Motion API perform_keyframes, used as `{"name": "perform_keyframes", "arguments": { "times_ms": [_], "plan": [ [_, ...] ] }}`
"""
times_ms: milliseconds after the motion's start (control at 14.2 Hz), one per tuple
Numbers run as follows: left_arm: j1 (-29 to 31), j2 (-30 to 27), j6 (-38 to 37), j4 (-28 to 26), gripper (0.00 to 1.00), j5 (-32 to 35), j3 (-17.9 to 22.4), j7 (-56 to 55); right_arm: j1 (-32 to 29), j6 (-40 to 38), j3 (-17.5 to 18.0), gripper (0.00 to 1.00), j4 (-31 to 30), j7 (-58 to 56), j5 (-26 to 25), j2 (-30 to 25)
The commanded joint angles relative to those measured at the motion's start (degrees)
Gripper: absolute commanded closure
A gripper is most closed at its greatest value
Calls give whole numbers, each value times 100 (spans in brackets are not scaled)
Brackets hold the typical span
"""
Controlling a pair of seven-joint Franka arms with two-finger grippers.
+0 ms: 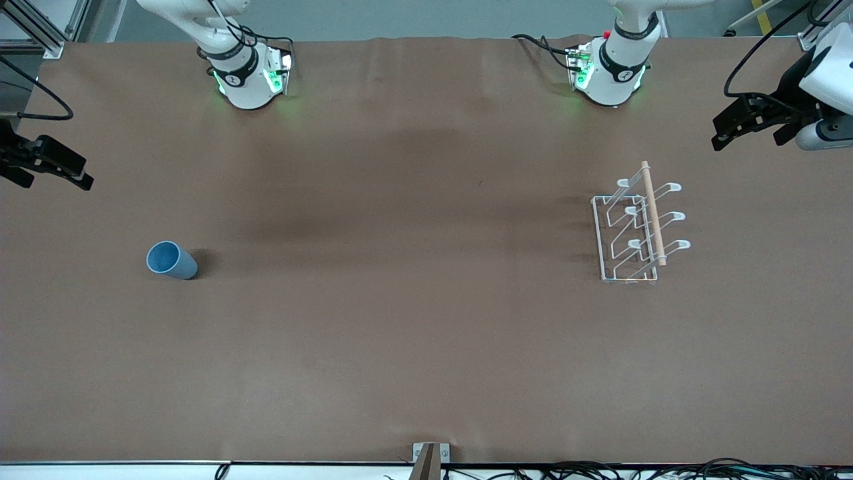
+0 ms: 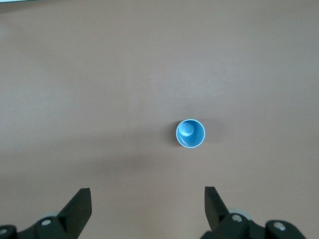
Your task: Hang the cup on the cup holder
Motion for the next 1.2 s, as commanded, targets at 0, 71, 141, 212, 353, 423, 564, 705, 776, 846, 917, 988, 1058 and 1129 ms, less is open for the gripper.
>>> {"name": "perform_keyframes", "arguments": {
  "times_ms": [0, 71, 141, 212, 353, 423, 564, 705, 776, 846, 917, 988, 1058, 1129],
  "plan": [
    [10, 22, -87, 84, 0, 53, -30, 43, -52, 51, 37, 0, -160, -18, -81, -164],
    [18, 22, -87, 92, 0, 53, -30, 51, -52, 51, 37, 0, -160, -17, -81, -164],
    [18, 22, -87, 110, 0, 53, -30, 51, -52, 51, 37, 0, -160, -17, -81, -164],
    [27, 22, -87, 153, 0, 53, -30, 51, -61, 51, 37, 0, -160, -17, -81, -155],
    [27, 22, -96, 180, 0, 44, -4, 51, -96, 60, 37, 0, -152, -17, -81, -147],
    [36, 22, -105, 215, 0, 44, 5, 60, -113, 51, 37, 0, -152, -17, -81, -147],
    [36, 22, -122, 207, 0, 9, 5, 78, -114, 42, 37, 0, -152, 9, -81, -138],
    [27, 31, -122, 189, 0, 9, 5, 69, -122, 60, 37, 0, -160, 44, -81, -129],
    [27, 57, -122, 189, 0, 9, 5, 78, -157, 68, 37, 0, -169, 9, -72, -85],
    [36, 58, -122, 189, 0, 9, 5, 87, -236, 86, 37, 0, -169, -8, -72, 11],
    [36, 58, -122, 189, 0, 9, 5, 95, -298, 173, 37, 0, -187, -9, -72, 168],
    [27, 58, -122, 189, 0, 9, 5, 87, -385, 287, 37, 0, -204, -9, -72, 300],
    [27, 58, -122, 180, 0, 9, 5, 95, -473, 401, 37, 0, -213, -9, -72, 493],
    [27, 58, -122, 180, 0, 9, 5, 95, -552, 515, 37, 0, -222, -26, -72, 695]
  ]
}}
